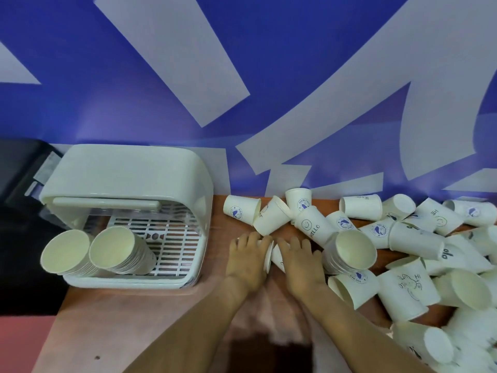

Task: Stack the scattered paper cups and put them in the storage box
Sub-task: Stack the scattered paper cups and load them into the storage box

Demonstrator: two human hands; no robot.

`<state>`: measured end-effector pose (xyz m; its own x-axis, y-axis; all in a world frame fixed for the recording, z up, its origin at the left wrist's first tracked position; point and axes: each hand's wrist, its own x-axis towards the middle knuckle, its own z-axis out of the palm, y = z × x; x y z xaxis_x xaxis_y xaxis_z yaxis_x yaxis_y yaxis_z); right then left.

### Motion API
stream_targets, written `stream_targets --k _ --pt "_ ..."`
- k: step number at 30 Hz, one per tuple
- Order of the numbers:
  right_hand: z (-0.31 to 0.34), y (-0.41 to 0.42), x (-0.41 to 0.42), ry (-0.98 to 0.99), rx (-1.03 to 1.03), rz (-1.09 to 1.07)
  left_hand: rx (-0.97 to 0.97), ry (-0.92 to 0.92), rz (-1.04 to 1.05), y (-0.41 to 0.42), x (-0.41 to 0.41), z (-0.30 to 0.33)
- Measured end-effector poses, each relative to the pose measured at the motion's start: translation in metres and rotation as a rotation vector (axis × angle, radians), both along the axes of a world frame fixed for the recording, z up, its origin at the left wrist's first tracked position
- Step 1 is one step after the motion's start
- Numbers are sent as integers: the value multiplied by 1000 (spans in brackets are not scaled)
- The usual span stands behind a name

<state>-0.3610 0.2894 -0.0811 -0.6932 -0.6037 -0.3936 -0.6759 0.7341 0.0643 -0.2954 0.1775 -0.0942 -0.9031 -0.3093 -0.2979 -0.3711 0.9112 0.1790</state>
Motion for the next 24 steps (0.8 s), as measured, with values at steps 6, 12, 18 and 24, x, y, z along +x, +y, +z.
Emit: stream_targets --k 6,12,18,24 --pt "-6 13 22 -95 -50 -32 6 -163 2 9 34 10" --pt "-3 33 56 -154 -16 -79 79 -278 25 23 83 19" --pt "18 49 78 -181 -72 -45 233 -171 150 17 127 41" --pt "45 54 85 -340 -462 -177 340 113 268 11 156 75"
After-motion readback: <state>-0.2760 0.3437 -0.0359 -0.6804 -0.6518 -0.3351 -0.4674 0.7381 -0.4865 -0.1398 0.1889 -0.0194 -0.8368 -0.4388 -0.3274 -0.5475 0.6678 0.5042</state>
